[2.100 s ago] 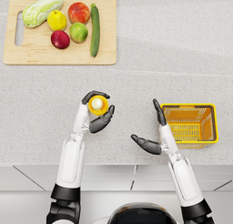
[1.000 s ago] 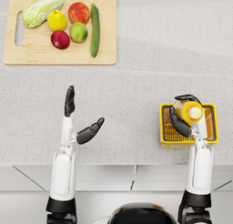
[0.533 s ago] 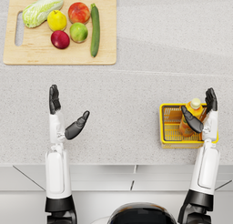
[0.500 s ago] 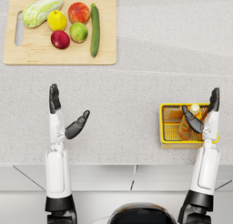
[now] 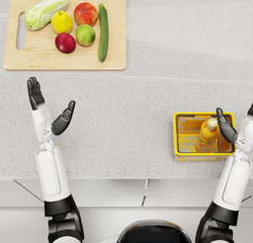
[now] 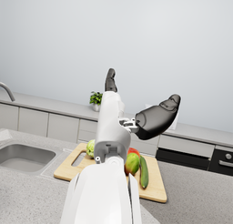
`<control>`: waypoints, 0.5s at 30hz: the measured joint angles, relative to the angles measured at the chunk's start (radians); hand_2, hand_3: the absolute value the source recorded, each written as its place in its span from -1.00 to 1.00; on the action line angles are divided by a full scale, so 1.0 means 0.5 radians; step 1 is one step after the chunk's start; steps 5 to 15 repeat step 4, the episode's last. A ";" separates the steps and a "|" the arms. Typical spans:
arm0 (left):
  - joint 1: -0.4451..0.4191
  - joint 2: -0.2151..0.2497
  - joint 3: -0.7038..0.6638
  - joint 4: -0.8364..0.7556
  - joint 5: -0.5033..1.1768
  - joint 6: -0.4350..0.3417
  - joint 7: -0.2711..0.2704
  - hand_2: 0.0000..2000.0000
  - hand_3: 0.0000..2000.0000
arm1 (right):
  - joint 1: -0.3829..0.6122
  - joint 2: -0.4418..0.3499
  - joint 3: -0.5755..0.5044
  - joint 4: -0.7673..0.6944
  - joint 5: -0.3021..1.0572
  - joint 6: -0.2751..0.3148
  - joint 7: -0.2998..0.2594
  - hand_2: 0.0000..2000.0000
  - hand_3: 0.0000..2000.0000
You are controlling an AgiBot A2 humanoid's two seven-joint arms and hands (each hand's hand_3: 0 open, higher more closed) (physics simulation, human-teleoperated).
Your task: Pick up the lemon tea and place it into the yellow basket
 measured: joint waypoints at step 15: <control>0.002 0.000 -0.005 0.006 0.000 0.000 0.000 -1.00 -1.00 | 0.001 0.000 -0.003 -0.004 0.000 0.000 0.001 -1.00 -1.00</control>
